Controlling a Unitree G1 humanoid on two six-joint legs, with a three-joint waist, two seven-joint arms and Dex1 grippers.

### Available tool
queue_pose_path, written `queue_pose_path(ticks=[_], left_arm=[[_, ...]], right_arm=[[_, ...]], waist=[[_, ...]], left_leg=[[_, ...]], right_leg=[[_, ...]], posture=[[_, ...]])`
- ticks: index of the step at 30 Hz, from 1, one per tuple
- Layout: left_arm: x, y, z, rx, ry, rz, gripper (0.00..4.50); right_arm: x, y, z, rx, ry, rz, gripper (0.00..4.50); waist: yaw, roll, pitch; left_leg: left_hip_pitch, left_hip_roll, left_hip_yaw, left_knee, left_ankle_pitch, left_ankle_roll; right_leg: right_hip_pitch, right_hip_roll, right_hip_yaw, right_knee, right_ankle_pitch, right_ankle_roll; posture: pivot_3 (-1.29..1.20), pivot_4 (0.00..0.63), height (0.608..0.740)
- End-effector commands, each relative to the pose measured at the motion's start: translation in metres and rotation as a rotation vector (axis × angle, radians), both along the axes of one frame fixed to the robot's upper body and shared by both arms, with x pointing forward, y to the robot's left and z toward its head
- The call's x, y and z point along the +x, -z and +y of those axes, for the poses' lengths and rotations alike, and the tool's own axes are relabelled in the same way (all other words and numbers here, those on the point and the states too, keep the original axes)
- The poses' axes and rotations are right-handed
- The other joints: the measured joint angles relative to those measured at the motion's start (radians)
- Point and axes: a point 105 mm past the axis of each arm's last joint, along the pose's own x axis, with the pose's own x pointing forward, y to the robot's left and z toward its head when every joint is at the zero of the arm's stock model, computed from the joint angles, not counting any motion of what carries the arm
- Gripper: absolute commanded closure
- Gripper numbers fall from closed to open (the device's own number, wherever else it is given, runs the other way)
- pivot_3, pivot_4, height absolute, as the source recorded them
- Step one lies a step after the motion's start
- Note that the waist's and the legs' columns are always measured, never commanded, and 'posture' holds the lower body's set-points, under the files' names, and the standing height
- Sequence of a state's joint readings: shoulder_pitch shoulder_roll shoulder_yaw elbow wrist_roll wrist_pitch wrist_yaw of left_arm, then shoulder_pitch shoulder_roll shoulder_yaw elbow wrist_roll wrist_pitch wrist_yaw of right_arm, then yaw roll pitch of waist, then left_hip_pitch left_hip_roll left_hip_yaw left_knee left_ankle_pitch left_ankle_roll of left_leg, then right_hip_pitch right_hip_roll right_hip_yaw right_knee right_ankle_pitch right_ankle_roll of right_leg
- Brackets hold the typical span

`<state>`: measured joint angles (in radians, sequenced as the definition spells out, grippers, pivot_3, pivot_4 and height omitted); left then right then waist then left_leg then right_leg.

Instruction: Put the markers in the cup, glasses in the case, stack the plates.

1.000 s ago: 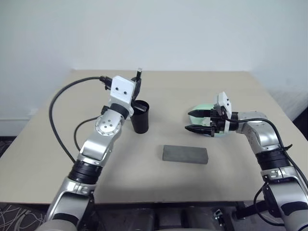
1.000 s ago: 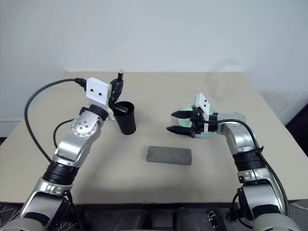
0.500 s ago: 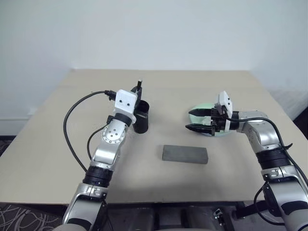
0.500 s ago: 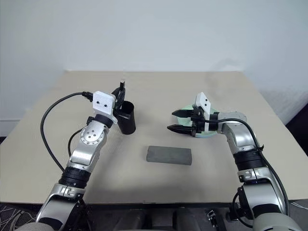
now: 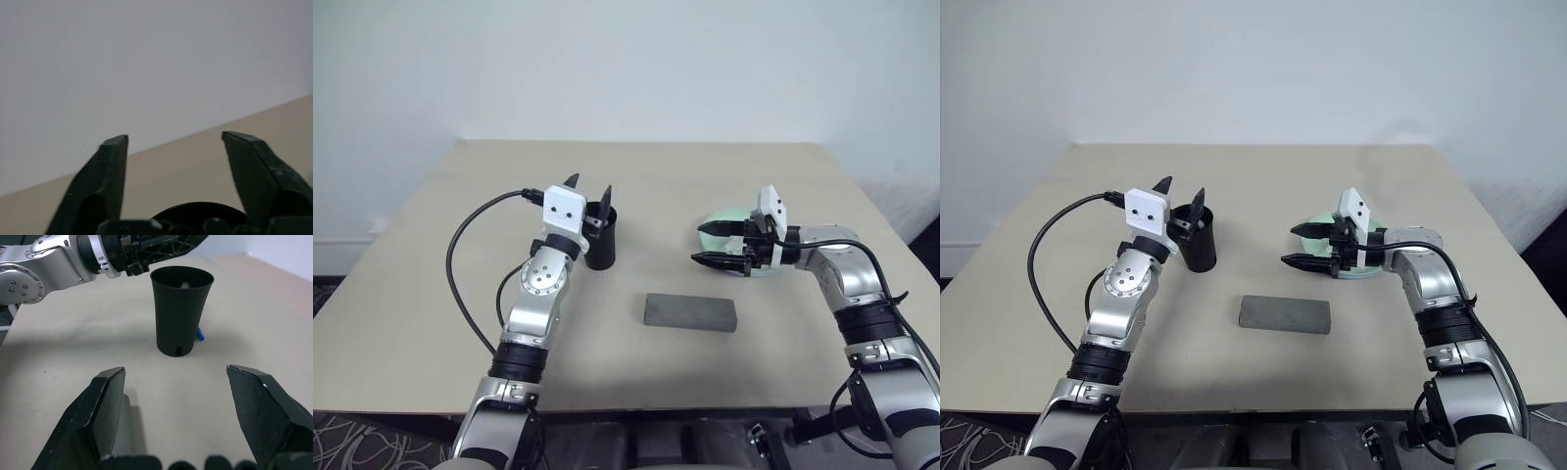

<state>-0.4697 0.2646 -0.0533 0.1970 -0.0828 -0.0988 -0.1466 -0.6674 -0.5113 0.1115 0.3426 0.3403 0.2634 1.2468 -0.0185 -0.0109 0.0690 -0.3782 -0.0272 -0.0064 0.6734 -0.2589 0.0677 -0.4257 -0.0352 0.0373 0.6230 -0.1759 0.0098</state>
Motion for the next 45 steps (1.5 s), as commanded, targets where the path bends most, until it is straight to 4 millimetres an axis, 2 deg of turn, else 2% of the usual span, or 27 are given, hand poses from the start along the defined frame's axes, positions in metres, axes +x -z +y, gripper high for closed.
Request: queue_pose_path(ticks=[1,4,8,11,13,14,17,21,26,32,39,45], left_arm=[[0.0,-0.013,0.001,0.006,-0.001,-0.048,0.84],[0.001,-0.02,0.004,-0.014,-0.009,-0.057,0.84],[0.007,-0.049,0.028,-0.082,-0.088,-0.113,0.84],[0.019,-0.067,0.059,-0.071,-0.226,-0.102,1.42],[0.029,-0.074,0.084,-0.095,-0.324,-0.044,2.06],[0.034,-0.078,0.096,-0.111,-0.368,-0.012,2.06],[0.044,-0.078,0.115,-0.141,-0.433,0.085,2.06],[0.065,-0.048,0.125,-0.146,-0.427,0.343,2.06],[0.077,-0.012,0.125,0.004,-0.398,0.535,2.06],[0.079,0.017,0.113,0.111,-0.336,0.657,2.06],[0.076,0.036,0.1,0.235,-0.261,0.728,2.06],[0.068,0.061,0.099,0.377,-0.232,0.807,2.06]], right_arm=[[0.002,-0.015,-0.003,0.011,0.001,-0.059,0.9],[0.002,-0.015,-0.002,0.012,0.002,-0.06,0.9],[0.003,-0.015,-0.002,0.012,0.005,-0.061,0.9],[0.003,-0.014,-0.002,0.013,0.006,-0.062,0.9],[0.003,-0.014,-0.002,0.014,0.008,-0.063,0.9],[0.003,-0.014,-0.002,0.015,0.008,-0.063,0.9],[0.004,-0.013,-0.001,0.017,0.01,-0.062,0.9],[0.004,-0.012,0.0,0.023,0.012,-0.06,0.9],[0.004,-0.012,0.003,0.032,0.013,-0.061,0.9],[0.003,-0.011,0.002,0.039,0.024,-0.066,0.9],[0.002,-0.01,0.0,0.041,0.035,-0.065,0.9],[0.002,-0.01,0.002,0.048,0.039,-0.066,0.9]], waist=[[0.0,0.0,0.0],[0.0,0.0,0.0],[0.0,0.0,0.0],[0.0,0.0,0.0],[-0.001,0.0,0.0],[-0.001,0.0,0.0],[-0.001,0.0,0.0],[0.0,0.0,0.0],[-0.001,0.0,0.0],[-0.001,0.0,0.0],[-0.001,0.0,0.0],[-0.001,-0.001,0.0]], left_leg=[[0.0,0.0,0.0,0.0,0.0,0.0],[0.0,0.0,0.0,0.001,0.0,0.0],[0.0,0.001,0.0,0.002,0.0,0.001],[0.0,0.001,0.0,0.003,0.001,0.001],[0.0,0.001,0.001,0.003,0.001,0.001],[0.0,0.001,0.001,0.003,0.001,0.001],[0.0,0.001,0.001,0.004,0.001,0.001],[-0.001,0.0,-0.001,0.004,0.001,0.001],[-0.001,0.0,0.0,0.004,0.001,0.001],[-0.003,0.0,0.0,0.003,0.0,0.0],[-0.004,0.0,0.0,0.003,-0.001,-0.001],[-0.004,0.0,0.0,0.004,-0.001,-0.001]], right_leg=[[0.0,0.0,0.0,0.0,0.0,0.0],[0.0,0.0,0.0,0.0,0.0,0.001],[0.0,0.0,0.0,0.0,0.001,0.001],[0.0,0.001,-0.001,0.0,0.001,0.002],[0.0,0.001,-0.001,0.001,0.001,0.002],[0.0,0.001,-0.001,0.001,0.001,0.002],[0.001,0.002,-0.001,0.001,0.001,0.003],[0.001,0.002,-0.002,0.0,0.001,0.003],[0.001,0.001,-0.002,0.0,0.001,0.004],[-0.002,0.001,-0.002,0.0,0.002,0.003],[-0.003,0.001,-0.002,0.0,0.002,0.003],[-0.003,0.001,-0.002,0.001,0.002,0.004]], posture=[[0.0,0.0,0.74],[0.0,0.0,0.74],[0.0,0.0,0.74],[0.0,0.0,0.74],[0.0,0.0,0.74],[0.0,0.0,0.74],[0.0,0.0,0.74],[0.0,0.0,0.74],[0.0,0.0,0.74],[0.0,0.0,0.74],[0.0,0.0,0.74],[0.0,0.0,0.74]])
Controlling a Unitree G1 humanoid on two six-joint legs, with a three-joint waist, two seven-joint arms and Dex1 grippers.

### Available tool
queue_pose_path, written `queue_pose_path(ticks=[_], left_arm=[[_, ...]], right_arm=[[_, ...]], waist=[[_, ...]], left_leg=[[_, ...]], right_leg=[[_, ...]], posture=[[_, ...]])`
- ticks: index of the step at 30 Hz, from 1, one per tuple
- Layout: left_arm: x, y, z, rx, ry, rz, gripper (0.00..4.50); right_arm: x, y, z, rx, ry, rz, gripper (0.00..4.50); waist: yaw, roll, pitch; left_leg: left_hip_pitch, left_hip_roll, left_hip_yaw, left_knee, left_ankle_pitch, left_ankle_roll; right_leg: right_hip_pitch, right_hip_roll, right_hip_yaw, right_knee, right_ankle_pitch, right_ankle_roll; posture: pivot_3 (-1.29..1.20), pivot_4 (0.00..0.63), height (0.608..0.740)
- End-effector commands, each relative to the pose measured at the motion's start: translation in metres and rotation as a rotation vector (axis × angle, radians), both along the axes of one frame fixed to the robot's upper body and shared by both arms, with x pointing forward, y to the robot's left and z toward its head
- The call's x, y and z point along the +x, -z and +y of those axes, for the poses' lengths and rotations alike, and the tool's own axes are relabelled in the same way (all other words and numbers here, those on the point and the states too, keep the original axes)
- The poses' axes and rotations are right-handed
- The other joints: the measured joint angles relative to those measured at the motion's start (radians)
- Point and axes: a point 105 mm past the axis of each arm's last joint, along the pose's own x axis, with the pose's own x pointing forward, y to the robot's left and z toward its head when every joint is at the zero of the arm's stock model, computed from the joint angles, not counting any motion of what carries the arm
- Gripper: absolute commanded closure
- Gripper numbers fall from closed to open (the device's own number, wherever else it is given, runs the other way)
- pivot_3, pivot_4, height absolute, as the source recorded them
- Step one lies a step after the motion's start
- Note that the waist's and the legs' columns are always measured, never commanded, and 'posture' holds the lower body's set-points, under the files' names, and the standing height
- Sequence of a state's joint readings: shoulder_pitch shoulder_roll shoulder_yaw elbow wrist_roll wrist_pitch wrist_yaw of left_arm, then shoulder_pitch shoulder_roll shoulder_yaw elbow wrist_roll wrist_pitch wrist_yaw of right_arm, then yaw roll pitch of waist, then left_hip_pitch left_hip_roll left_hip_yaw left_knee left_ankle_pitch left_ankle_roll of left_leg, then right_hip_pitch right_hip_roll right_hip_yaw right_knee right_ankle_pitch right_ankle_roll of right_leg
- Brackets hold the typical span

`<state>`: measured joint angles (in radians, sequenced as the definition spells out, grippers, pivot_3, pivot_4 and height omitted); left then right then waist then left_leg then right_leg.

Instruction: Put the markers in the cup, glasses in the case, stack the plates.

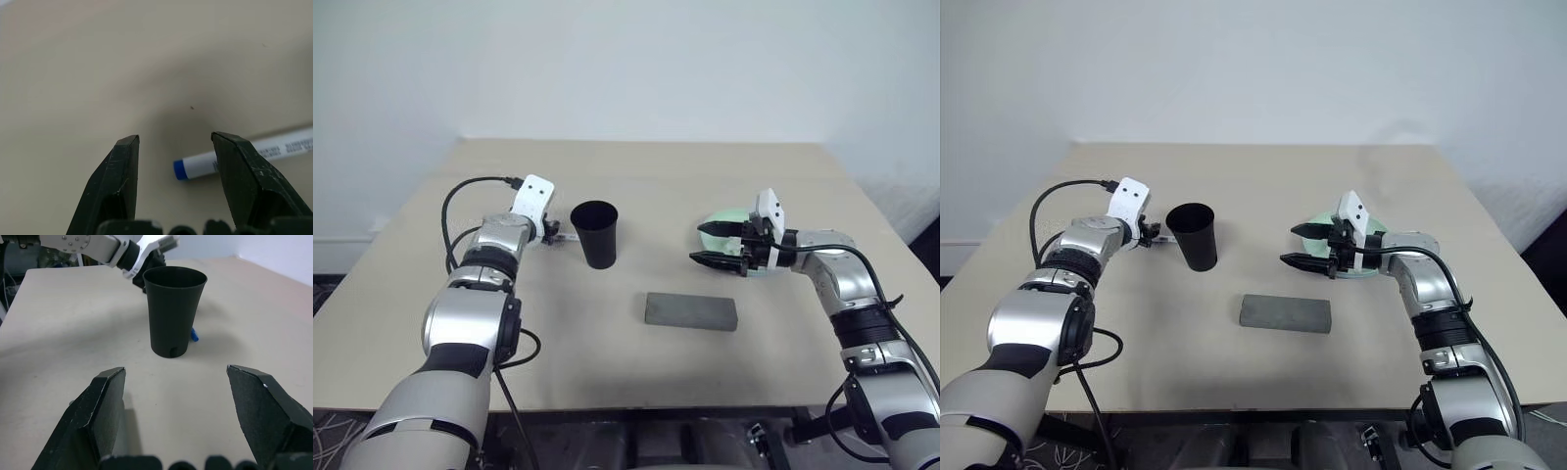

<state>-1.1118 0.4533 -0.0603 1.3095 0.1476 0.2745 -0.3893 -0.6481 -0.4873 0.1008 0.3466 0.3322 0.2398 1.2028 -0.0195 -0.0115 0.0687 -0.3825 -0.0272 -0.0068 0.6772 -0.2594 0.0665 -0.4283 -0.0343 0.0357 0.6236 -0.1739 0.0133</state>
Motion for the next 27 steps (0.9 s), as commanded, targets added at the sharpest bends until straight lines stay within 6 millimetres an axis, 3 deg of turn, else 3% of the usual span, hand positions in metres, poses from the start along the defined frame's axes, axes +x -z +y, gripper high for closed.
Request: queue_pose_path(ticks=[1,7,13,27], left_arm=[[0.002,-0.006,-0.001,0.091,0.047,-0.001,2.06],[-0.009,0.017,0.003,0.14,0.093,0.105,2.06],[-0.019,0.026,0.011,0.219,0.168,0.182,2.06],[0.004,-0.022,0.011,0.143,0.057,-0.017,2.06]], right_arm=[[-0.001,-0.014,0.001,0.027,-0.002,-0.056,0.9],[-0.001,-0.014,0.0,0.031,0.005,-0.057,0.9],[0.0,-0.014,-0.002,0.03,0.012,-0.056,0.9],[0.001,-0.012,0.0,0.028,0.006,-0.051,0.9]], waist=[[0.0,0.0,0.0],[0.0,0.0,0.0],[-0.001,0.0,0.0],[0.001,-0.001,0.0]], left_leg=[[0.0,0.0,0.0,0.0,0.0,0.0],[0.0,0.0,0.0,0.0,0.001,0.002],[0.0,0.0,0.0,0.001,0.001,0.002],[0.0,0.0,0.0,0.002,0.001,0.002]], right_leg=[[0.0,0.0,0.0,0.0,0.0,0.0],[0.0,0.0,0.0,0.0,0.0,0.0],[0.0,0.0,0.0,0.001,0.0,0.0],[0.0,0.0,0.0,0.001,0.001,0.001]], posture=[[0.0,0.0,0.74],[0.0,0.0,0.74],[0.0,0.0,0.74],[0.0,0.0,0.74]])
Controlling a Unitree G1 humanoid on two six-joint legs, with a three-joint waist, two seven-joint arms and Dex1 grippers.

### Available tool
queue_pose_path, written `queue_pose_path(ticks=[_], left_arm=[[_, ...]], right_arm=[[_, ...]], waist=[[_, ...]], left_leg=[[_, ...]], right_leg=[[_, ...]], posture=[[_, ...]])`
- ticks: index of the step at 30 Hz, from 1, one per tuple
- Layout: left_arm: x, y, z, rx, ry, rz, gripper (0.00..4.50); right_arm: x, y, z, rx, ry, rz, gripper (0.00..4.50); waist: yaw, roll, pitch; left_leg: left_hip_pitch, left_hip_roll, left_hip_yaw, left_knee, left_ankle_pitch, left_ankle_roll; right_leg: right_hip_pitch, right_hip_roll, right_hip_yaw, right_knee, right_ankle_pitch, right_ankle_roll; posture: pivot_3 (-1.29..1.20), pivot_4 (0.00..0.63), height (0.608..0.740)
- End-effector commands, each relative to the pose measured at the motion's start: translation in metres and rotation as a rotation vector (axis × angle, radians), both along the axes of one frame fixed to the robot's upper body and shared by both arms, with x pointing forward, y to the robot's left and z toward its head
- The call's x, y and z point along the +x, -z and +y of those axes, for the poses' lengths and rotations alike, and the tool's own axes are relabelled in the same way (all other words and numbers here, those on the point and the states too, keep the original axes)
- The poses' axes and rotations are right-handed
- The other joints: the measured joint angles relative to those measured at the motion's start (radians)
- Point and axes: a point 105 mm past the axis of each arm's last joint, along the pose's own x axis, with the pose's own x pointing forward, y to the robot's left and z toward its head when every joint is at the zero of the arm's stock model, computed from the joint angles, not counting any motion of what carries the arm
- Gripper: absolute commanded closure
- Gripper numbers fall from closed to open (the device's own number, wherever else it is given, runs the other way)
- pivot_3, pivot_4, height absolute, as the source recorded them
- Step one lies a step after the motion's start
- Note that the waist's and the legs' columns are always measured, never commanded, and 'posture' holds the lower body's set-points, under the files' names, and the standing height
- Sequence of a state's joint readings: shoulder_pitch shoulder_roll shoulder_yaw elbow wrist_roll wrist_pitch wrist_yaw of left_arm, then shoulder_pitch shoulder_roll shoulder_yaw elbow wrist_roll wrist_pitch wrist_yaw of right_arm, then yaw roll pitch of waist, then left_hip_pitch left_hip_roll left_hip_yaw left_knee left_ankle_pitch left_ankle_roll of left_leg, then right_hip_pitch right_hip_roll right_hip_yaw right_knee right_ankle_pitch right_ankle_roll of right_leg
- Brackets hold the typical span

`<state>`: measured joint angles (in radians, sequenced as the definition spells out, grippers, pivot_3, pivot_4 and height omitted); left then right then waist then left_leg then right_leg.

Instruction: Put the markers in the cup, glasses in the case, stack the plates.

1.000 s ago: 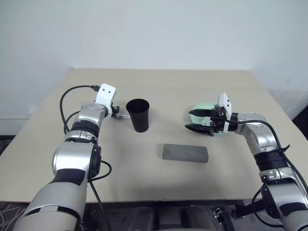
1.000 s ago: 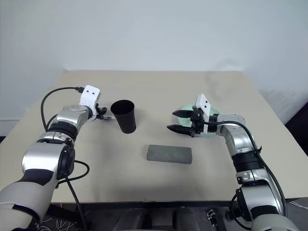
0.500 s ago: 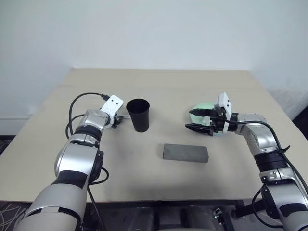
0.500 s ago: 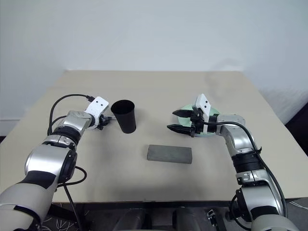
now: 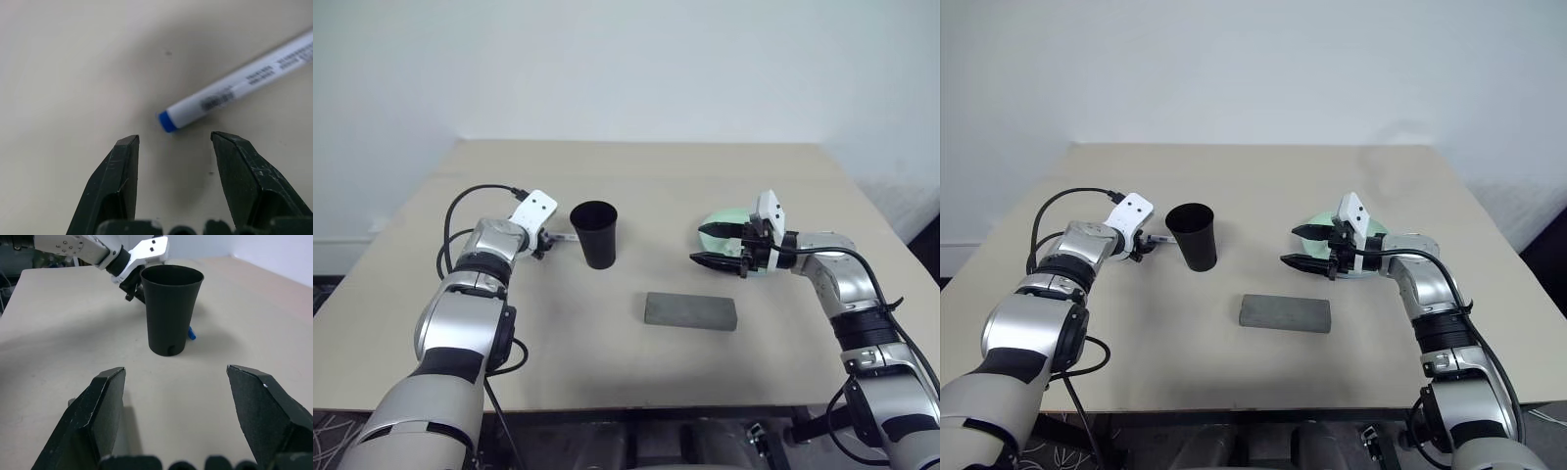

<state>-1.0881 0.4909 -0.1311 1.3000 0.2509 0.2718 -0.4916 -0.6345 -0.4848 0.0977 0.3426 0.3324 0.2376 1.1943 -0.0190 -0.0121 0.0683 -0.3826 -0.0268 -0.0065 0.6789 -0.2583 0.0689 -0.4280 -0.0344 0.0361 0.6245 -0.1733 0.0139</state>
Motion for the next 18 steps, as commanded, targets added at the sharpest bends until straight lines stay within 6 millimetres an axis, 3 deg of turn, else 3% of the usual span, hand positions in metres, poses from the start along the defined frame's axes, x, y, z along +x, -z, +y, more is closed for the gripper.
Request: queue_pose_path(ticks=[1,7,18], left_arm=[[0.016,-0.033,-0.005,0.009,-0.019,-0.128,2.06],[0.018,-0.027,-0.016,0.013,-0.015,-0.144,2.06],[0.01,0.005,-0.029,0.082,0.04,-0.048,2.06]], right_arm=[[0.002,-0.015,0.001,0.024,-0.004,-0.057,0.9],[0.001,-0.015,0.001,0.028,-0.001,-0.061,0.9],[-0.003,-0.014,-0.005,0.035,0.033,-0.065,0.9]], waist=[[0.0,0.0,0.0],[0.0,0.0,0.0],[0.0,0.0,0.0]], left_leg=[[0.0,0.0,0.0,0.0,0.0,0.0],[-0.001,0.0,0.0,0.001,0.0,0.0],[-0.001,-0.001,0.0,0.002,0.0,0.0]], right_leg=[[0.0,0.0,0.0,0.0,0.0,0.0],[0.0,-0.001,0.0,0.0,0.002,0.0],[0.0,0.0,0.0,0.0,0.003,-0.002]], posture=[[0.0,0.0,0.74],[0.0,0.0,0.74],[0.0,0.0,0.74]])
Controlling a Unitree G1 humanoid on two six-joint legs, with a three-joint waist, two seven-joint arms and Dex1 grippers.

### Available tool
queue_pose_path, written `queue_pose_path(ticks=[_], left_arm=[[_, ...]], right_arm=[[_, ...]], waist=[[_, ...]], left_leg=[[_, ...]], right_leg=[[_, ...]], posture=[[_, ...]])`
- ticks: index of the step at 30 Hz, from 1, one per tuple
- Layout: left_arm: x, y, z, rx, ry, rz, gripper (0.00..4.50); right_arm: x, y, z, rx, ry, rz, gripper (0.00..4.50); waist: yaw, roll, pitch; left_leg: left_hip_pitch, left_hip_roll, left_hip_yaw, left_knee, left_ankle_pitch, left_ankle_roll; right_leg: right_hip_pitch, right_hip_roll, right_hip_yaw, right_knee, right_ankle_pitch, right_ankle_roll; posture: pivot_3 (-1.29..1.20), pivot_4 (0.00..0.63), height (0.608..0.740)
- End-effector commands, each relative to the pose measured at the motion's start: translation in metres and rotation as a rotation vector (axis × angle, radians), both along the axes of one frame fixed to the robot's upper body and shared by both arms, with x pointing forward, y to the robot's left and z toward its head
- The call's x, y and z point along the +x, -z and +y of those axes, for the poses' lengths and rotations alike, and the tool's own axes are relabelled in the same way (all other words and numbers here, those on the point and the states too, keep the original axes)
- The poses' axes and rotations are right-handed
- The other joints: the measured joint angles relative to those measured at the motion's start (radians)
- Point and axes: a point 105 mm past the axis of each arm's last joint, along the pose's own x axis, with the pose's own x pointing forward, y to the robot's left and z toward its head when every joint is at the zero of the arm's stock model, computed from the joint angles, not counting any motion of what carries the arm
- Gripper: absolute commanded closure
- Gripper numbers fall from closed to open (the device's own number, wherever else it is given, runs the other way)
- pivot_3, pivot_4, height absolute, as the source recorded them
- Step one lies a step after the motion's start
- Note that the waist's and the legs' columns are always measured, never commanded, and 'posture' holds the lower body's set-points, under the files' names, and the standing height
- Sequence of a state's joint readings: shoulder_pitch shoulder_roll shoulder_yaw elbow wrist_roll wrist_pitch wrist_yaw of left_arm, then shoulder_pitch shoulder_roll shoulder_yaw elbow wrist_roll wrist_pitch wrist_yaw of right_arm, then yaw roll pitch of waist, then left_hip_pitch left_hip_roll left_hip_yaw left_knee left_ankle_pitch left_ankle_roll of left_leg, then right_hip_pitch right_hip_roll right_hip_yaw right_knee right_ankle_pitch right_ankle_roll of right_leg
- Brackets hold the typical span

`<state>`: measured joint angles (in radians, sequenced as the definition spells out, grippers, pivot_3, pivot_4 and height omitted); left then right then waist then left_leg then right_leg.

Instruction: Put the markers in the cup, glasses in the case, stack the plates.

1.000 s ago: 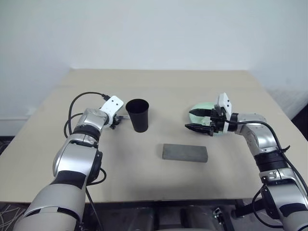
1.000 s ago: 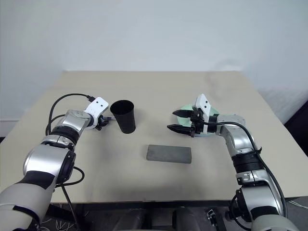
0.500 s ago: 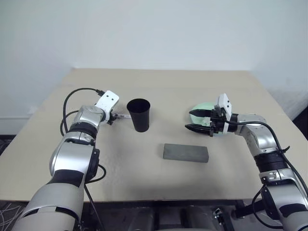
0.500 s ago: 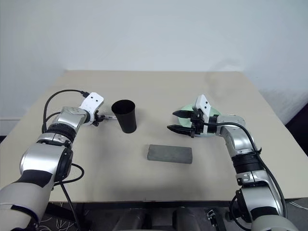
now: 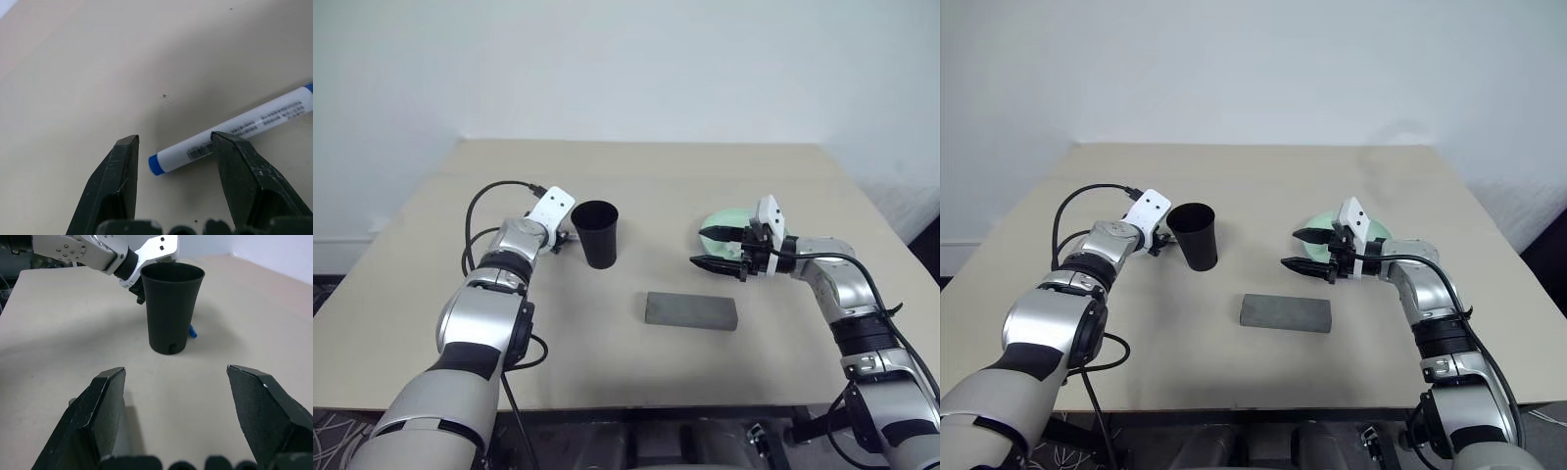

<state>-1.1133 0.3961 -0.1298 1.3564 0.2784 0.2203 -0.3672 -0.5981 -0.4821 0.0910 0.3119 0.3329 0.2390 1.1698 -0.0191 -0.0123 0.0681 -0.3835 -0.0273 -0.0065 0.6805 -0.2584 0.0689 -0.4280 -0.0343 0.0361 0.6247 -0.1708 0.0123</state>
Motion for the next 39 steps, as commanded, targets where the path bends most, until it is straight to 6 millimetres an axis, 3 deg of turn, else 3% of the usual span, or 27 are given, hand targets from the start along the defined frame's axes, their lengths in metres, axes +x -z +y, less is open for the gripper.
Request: queue_pose_path(ticks=[1,6,10,20,26,30,39], left_arm=[[-0.002,0.001,0.003,0.049,0.023,0.024,2.06],[-0.01,0.009,0.013,0.106,0.068,0.101,2.06],[-0.009,0.002,0.017,0.094,0.08,0.094,2.06],[0.004,-0.039,0.028,0.063,0.029,-0.032,2.06],[0.014,-0.054,0.016,-0.007,0.004,-0.136,2.06],[0.017,-0.047,0.005,0.048,0.02,-0.17,2.06],[0.008,-0.009,-0.01,0.121,0.042,-0.093,2.06]], right_arm=[[0.0,-0.019,-0.004,0.028,0.015,-0.068,0.9],[-0.002,-0.017,-0.007,0.028,0.026,-0.065,0.9],[-0.002,-0.015,-0.008,0.027,0.028,-0.058,0.9],[0.0,-0.015,-0.002,0.029,0.009,-0.051,0.9],[0.0,-0.015,-0.001,0.031,0.006,-0.05,0.9],[0.0,-0.014,0.0,0.035,0.008,-0.051,0.9],[-0.005,-0.014,-0.005,0.038,0.034,-0.052,0.9]], waist=[[0.0,0.0,0.0],[-0.003,0.0,0.0],[-0.005,0.0,0.0],[0.0,0.0,0.0],[0.001,-0.001,0.0],[0.0,-0.001,0.0],[0.0,-0.001,-0.002]], left_leg=[[0.0,0.0,0.0,0.0,0.0,0.0],[0.001,0.0,0.001,0.001,0.0,0.0],[0.002,0.001,0.002,0.001,0.0,0.0],[0.001,0.001,0.002,0.002,0.0,0.0],[-0.001,0.0,0.0,0.003,0.0,0.001],[-0.001,0.0,0.001,0.003,0.0,0.001],[-0.005,0.0,0.001,0.002,-0.007,0.004]], right_leg=[[0.0,0.0,0.0,0.0,0.0,0.0],[0.001,0.0,0.0,0.0,-0.001,0.002],[0.001,0.001,0.001,0.001,-0.001,0.003],[0.001,0.001,0.001,0.001,-0.001,0.003],[0.001,0.0,0.0,0.0,-0.001,0.004],[0.001,0.0,0.0,0.0,0.0,0.004],[-0.005,0.0,0.0,0.001,0.003,0.0]], posture=[[0.0,0.0,0.74],[0.0,0.0,0.74],[0.0,0.0,0.74],[0.0,0.0,0.74],[0.0,0.0,0.74],[0.0,0.0,0.74],[0.0,0.0,0.74]])
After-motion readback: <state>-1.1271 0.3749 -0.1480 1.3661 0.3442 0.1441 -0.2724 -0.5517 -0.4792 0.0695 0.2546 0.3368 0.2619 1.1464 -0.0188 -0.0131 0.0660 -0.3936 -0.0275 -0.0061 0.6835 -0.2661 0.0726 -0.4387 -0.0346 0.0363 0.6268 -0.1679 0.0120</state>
